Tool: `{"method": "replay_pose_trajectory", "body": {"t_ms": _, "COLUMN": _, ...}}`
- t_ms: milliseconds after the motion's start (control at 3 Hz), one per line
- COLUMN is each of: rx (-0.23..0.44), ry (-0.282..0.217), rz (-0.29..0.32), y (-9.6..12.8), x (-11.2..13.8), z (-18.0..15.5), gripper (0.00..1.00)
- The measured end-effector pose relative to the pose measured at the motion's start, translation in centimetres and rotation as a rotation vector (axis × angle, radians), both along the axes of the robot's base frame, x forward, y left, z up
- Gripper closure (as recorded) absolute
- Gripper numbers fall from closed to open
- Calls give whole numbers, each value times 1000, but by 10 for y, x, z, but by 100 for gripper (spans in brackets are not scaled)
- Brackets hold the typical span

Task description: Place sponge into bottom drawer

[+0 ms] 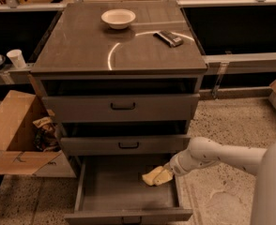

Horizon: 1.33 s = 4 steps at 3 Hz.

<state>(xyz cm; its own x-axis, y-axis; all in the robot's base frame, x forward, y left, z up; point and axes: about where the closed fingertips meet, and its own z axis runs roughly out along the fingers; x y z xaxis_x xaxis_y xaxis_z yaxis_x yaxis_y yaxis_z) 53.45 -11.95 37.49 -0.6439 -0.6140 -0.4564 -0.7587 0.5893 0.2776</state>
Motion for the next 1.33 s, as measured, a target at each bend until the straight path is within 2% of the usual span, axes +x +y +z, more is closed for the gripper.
{"method": "replay_pose_trajectory", "body": {"t_ms": 333, "rx": 40, "ry": 67, "rz": -30, "y": -9, "x": -5, "z": -57, "gripper": 100}}
{"method": "replay_pose_trajectory", "body": {"t_ms": 667, "rx": 84, "ry": 120, "rz": -41, "y": -13, "x": -13, "z": -96, "gripper": 100}}
{"method": "replay_pose_trajectory", "body": {"t_ms": 1000, "rx": 91, "ry": 128, "rz": -44, "y": -12, "x": -13, "z": -103, "gripper": 82}}
{"method": "replay_pose_trajectory", "body": {"t_ms": 1333, "rx": 91, "ry": 128, "rz": -44, "y": -12, "x": -13, "z": -103, "gripper": 59}}
